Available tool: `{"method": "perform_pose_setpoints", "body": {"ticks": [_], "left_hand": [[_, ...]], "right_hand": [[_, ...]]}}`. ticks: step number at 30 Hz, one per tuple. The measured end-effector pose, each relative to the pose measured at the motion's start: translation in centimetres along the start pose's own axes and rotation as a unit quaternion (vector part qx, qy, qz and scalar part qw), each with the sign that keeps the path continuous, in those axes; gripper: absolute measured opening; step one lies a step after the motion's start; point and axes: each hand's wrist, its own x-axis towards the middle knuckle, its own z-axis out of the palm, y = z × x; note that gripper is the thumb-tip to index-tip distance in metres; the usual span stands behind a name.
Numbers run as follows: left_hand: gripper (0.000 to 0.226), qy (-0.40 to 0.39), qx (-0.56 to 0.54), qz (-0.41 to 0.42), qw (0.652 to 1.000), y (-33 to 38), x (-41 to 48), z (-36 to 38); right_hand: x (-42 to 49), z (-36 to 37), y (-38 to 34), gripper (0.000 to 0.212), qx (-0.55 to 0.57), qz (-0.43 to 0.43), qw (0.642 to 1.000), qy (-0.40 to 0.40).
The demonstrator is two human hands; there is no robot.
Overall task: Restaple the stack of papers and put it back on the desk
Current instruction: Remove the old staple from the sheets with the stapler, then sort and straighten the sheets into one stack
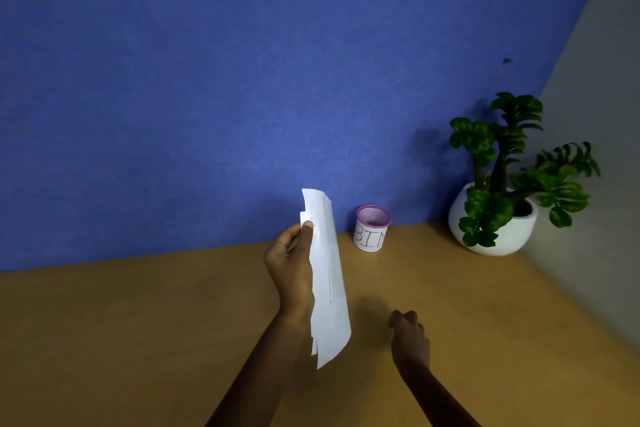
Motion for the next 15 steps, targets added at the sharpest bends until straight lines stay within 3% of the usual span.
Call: {"method": "perform_pose_setpoints", "body": {"ticks": [15], "left_hand": [[0.007, 0.006, 0.007, -0.01, 1.0, -0.4, 0.2, -0.4]], "right_hand": [[0.9, 2.9, 0.7, 0.038, -0.165, -0.066, 0.984, -0.032]]}}
